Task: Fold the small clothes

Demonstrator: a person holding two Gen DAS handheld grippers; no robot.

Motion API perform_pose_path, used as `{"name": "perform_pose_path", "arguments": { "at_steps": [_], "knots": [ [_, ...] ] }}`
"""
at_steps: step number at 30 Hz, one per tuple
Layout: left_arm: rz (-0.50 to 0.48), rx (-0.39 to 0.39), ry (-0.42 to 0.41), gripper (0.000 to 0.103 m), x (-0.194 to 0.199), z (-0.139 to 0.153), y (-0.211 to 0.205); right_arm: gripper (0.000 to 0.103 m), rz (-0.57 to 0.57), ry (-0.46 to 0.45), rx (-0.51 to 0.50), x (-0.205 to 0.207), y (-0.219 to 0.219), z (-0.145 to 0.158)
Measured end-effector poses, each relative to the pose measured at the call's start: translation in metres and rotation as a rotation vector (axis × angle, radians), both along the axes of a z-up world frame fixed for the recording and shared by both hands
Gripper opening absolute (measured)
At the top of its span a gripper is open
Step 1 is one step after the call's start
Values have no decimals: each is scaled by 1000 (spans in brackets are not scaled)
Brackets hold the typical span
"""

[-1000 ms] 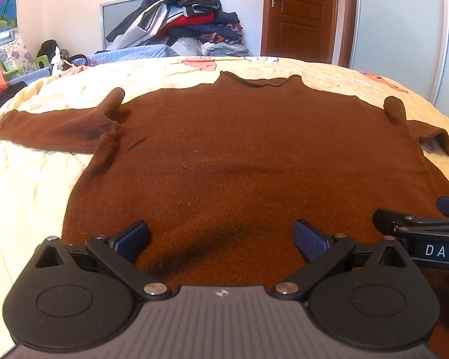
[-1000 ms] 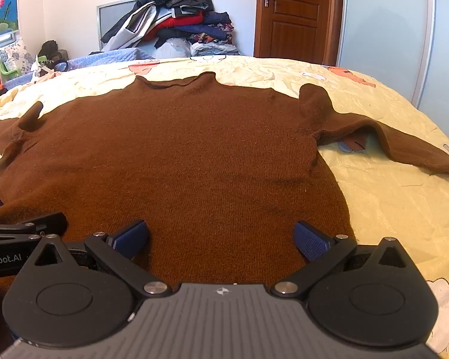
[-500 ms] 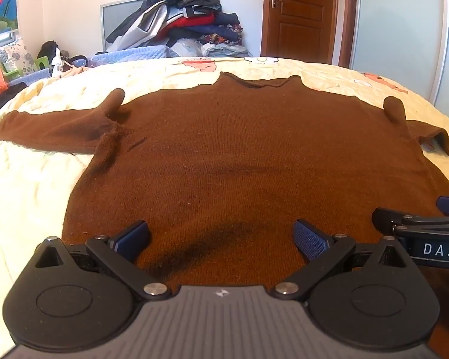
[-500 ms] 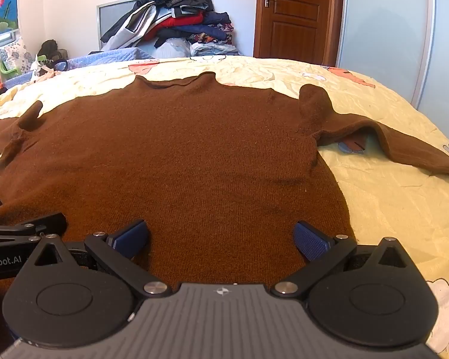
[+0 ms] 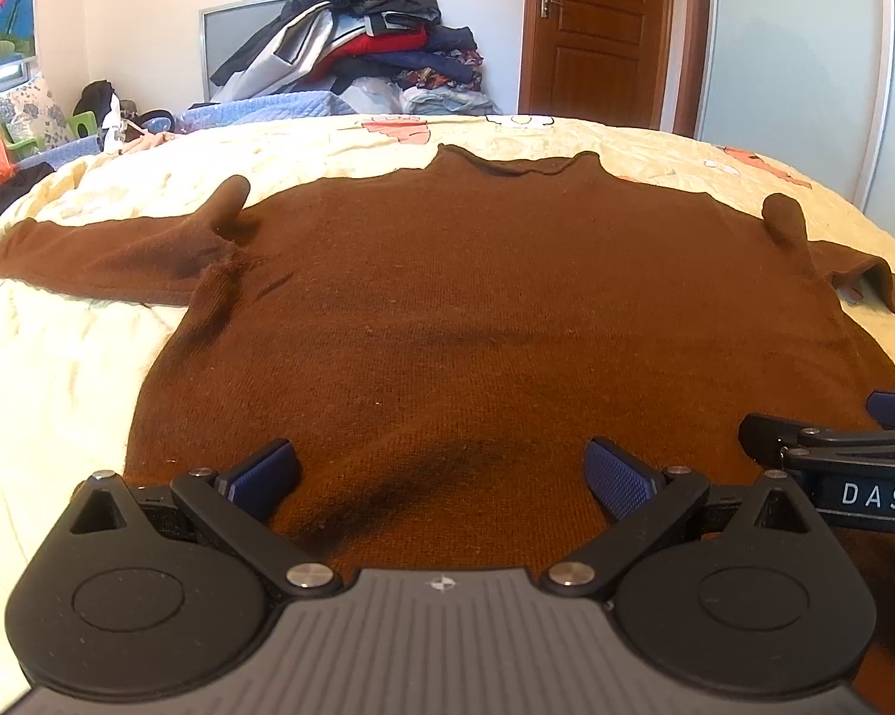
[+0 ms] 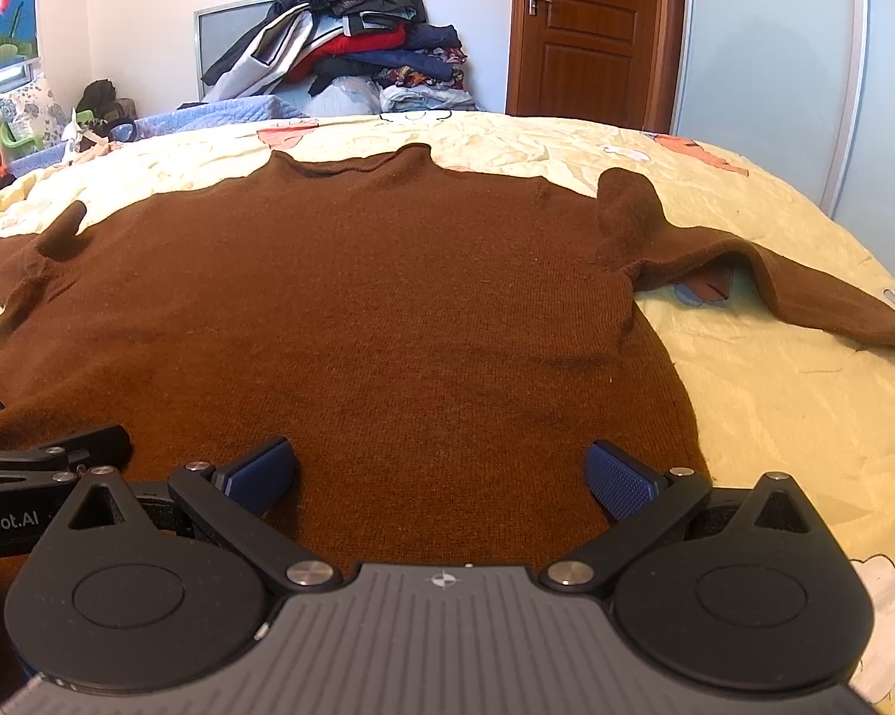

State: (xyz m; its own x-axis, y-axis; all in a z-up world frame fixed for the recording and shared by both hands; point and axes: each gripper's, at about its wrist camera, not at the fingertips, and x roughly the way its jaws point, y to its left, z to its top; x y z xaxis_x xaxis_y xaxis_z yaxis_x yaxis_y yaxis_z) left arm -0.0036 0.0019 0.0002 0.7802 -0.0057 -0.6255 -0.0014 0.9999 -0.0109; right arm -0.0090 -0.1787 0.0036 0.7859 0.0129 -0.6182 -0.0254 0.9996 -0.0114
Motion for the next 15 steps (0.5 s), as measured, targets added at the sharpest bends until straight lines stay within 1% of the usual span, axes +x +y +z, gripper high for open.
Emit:
{"name": "perform_pose_path", "arguments": {
  "at_steps": [15],
  "knots": [
    [0, 0, 0, 103, 0, 0, 0, 103, 0, 0, -1, 0, 0, 0]
  ]
}}
